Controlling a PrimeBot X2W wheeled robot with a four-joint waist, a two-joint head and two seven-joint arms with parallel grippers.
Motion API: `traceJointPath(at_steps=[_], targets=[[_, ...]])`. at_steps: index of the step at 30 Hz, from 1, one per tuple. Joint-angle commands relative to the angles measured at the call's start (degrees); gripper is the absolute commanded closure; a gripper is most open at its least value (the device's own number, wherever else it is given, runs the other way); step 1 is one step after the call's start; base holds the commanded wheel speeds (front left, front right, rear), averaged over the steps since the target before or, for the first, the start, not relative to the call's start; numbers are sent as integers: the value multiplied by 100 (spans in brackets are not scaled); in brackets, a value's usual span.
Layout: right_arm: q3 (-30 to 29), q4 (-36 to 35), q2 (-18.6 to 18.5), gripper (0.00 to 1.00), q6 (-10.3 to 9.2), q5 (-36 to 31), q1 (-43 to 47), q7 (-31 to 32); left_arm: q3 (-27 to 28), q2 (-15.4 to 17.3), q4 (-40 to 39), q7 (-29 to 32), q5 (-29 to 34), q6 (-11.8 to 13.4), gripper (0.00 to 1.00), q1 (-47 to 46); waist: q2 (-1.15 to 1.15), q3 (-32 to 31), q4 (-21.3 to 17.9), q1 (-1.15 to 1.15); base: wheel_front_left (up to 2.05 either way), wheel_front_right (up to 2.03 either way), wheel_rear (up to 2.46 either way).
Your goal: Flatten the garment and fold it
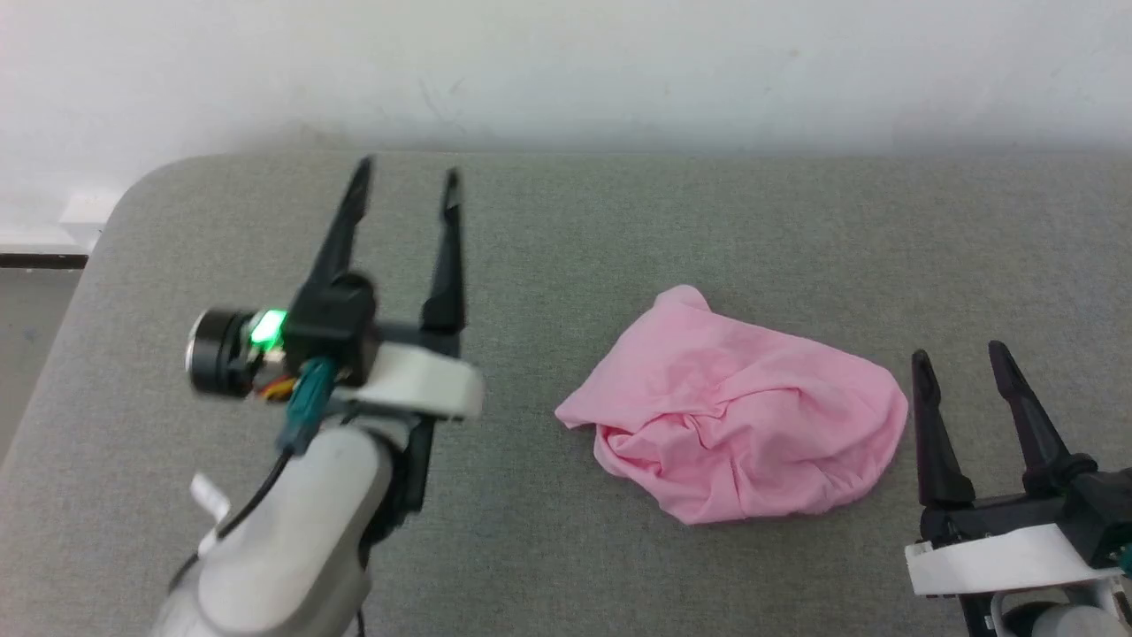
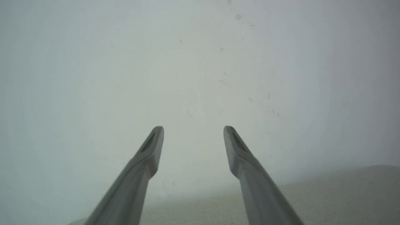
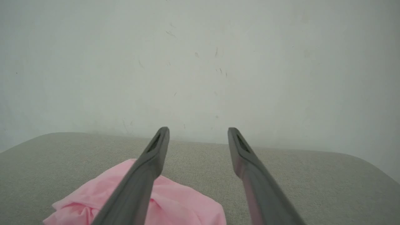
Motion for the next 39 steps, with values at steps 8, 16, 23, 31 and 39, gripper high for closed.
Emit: traceJointPath(at_steps=[8, 16, 23, 31, 39], targets=[[-157, 28, 14, 0, -5, 42, 141, -26, 1327, -456, -294, -26, 757, -260, 0, 1651, 0, -108, 39, 1, 0, 0, 0], [-190, 176, 14, 0, -5, 205, 260, -26, 2082, -972, -235, -26, 1337, -1091, 0, 2561, 0, -185, -47, 1, 0, 0, 0], [-192, 249, 14, 0, -5, 267, 367, -26, 2556, -1332, -138, -27, 1716, -1558, 0, 2955, 0, -253, -67, 1, 0, 0, 0], [-201, 244, 14, 0, -5, 308, 321, -26, 2866, -1532, -115, -27, 2004, -1946, 0, 2829, 0, -237, -75, 1, 0, 0, 0], [-157, 204, 14, 0, -5, 266, 105, -26, 2922, -1189, 442, -27, 2145, -2768, 0, 1001, 0, -46, -90, 1, 0, 0, 0]])
